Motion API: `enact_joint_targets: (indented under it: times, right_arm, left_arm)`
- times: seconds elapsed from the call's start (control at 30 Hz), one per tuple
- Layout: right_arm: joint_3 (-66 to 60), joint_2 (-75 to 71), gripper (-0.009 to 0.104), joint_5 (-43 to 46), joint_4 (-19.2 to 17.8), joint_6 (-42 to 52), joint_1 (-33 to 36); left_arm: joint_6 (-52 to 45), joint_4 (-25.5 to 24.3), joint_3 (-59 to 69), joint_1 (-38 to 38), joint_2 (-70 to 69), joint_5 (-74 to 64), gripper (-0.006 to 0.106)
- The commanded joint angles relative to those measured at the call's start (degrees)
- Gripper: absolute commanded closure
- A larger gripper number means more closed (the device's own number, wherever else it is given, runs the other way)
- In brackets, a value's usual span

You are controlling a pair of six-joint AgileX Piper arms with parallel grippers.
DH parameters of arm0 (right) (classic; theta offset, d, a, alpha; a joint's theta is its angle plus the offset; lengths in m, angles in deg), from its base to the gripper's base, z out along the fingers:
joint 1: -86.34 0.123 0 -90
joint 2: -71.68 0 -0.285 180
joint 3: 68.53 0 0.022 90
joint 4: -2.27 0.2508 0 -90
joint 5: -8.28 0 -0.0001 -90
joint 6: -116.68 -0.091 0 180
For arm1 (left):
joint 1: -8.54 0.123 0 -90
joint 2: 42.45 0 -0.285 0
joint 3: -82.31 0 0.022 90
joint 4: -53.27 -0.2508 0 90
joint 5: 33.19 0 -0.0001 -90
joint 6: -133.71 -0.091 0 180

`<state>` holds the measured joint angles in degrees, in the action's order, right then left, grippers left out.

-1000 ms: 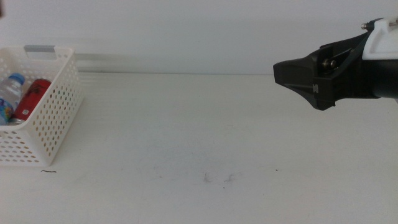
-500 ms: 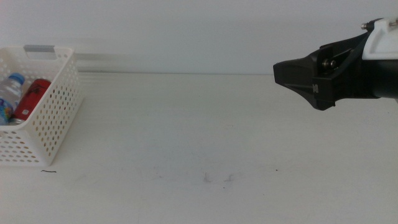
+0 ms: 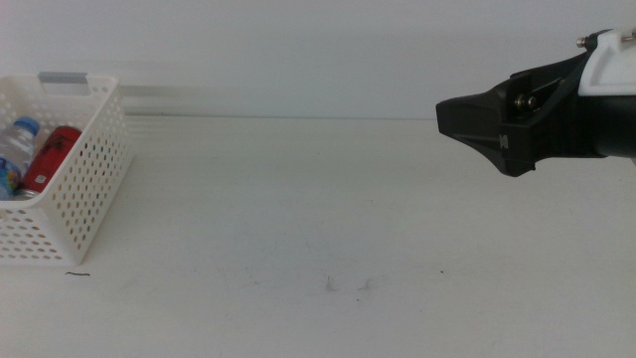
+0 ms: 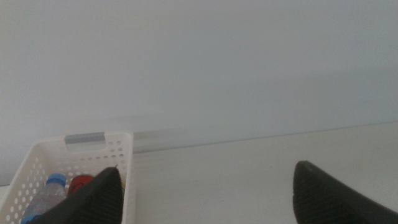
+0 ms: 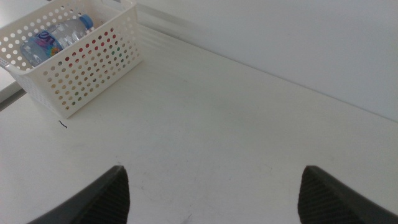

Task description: Use arms to grab the bottles and put them into the dustbin to the left of the table.

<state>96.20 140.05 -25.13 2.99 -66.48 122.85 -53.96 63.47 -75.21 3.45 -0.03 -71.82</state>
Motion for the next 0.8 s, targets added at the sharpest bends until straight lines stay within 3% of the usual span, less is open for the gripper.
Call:
enact_joint_targets:
  times: [0.0, 0.17, 0.27, 0.43, 0.6, 0.77]
  right_arm:
    - [-0.1, -0.3, 0.002, 0.4, -0.2, 0.1, 0.1]
    - [-0.2, -0.3, 0.002, 0.4, -0.1, 0.1, 0.1]
    - [-3.6, -1.4, 0.002, 6.1, 1.2, 0.1, -1.0]
    - [-20.0, -11.3, 0.002, 25.5, 1.6, 0.1, -11.0]
    - [-37.1, -26.6, 0.002, 26.2, 2.0, 0.1, -23.1]
    - [-51.8, -44.5, 0.002, 26.1, 2.0, 0.1, -29.0]
  left_arm:
    - [0.2, -0.3, 0.2, -0.3, -0.2, 0.8, 0.007]
    - [0.2, -0.3, 2.0, -0.3, -0.2, 1.1, 0.007]
    - [0.2, -0.7, 5.2, -0.1, -0.2, 3.2, 0.007]
    - [0.2, -4.8, 19.3, -0.1, -6.9, 17.2, 0.007]
    - [0.2, -5.9, 33.1, -0.1, -18.3, 20.4, 0.007]
    - [0.2, -5.8, 43.0, -0.1, -28.9, 20.4, 0.007]
